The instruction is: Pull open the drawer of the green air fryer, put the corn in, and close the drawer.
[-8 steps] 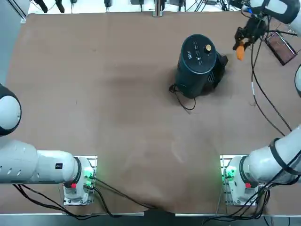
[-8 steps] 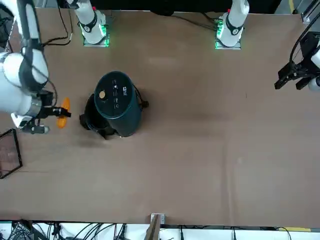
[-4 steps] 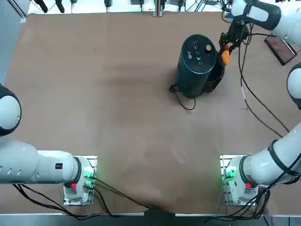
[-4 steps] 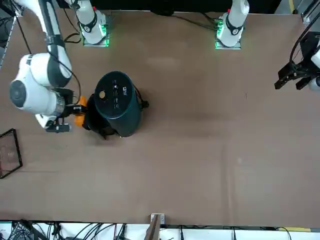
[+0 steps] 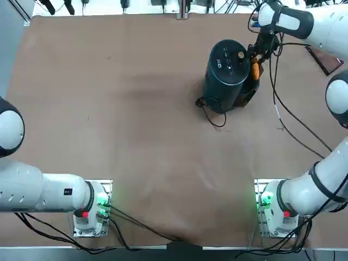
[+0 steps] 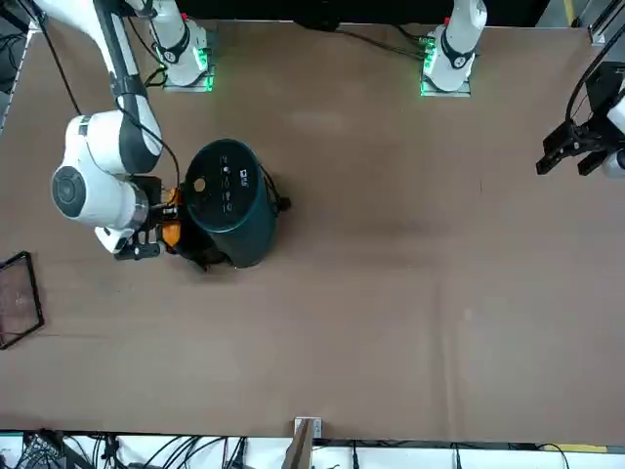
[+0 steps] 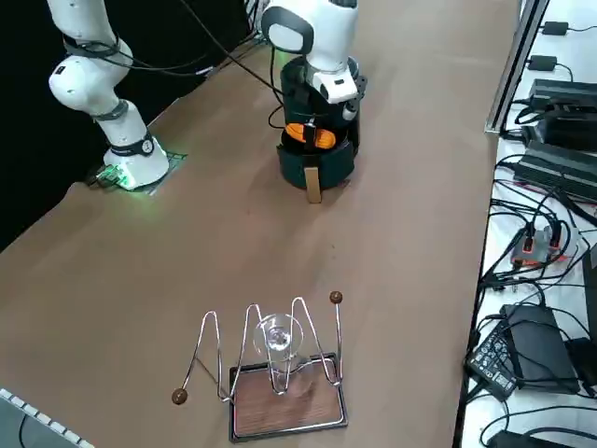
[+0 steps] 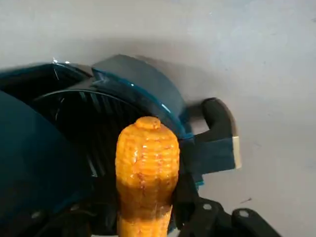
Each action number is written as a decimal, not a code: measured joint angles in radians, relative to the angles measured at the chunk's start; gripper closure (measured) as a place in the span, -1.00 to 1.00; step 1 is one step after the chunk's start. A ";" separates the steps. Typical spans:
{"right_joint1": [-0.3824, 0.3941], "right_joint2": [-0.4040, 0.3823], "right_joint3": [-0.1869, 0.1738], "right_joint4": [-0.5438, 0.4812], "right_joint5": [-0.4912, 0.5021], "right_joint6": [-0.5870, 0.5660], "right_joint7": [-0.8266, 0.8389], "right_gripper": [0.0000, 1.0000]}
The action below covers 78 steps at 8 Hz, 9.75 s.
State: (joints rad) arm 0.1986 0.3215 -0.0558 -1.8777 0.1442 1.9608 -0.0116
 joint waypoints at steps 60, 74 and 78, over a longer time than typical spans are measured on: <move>-0.185 0.159 -0.024 0.030 0.458 0.024 0.860 0.10; -0.166 0.129 -0.020 -0.014 0.467 0.047 0.868 0.10; -0.132 0.130 -0.013 -0.031 0.487 0.062 0.871 0.10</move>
State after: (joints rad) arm 0.0665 0.4515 -0.0692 -1.9091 0.6308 2.0232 0.8598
